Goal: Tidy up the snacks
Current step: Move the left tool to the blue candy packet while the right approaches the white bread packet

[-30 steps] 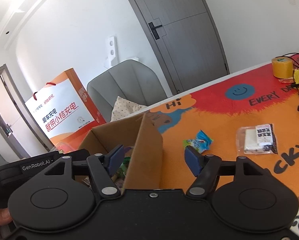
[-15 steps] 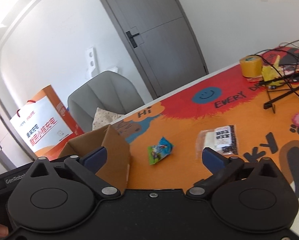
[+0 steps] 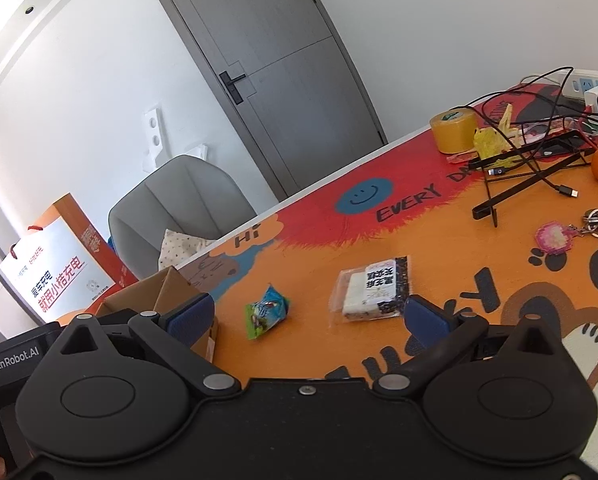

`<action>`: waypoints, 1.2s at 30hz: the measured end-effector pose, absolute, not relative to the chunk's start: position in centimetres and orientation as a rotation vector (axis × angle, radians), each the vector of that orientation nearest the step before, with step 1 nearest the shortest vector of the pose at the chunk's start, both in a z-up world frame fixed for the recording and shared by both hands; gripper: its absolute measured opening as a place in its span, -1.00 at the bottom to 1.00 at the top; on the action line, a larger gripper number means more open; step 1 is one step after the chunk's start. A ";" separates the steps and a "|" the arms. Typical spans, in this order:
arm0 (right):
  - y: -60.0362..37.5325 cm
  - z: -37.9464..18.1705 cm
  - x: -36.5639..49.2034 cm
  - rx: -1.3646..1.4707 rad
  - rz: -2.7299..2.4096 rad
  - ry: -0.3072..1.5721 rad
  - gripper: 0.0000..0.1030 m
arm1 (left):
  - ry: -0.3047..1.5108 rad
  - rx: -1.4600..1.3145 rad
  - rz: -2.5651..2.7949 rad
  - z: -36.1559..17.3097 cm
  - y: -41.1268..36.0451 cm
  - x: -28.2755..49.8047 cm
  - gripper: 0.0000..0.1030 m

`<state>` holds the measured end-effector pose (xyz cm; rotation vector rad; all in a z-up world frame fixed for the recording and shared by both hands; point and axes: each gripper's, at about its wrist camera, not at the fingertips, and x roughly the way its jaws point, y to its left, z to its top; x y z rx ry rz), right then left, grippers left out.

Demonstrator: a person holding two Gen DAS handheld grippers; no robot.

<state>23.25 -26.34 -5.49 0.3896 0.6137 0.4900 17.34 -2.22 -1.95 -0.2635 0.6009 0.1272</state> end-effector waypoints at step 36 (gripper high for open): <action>-26.2 -9.0 32.1 0.381 0.442 0.793 0.51 | 0.745 -0.264 0.249 -4.8 -5.5 28.7 0.32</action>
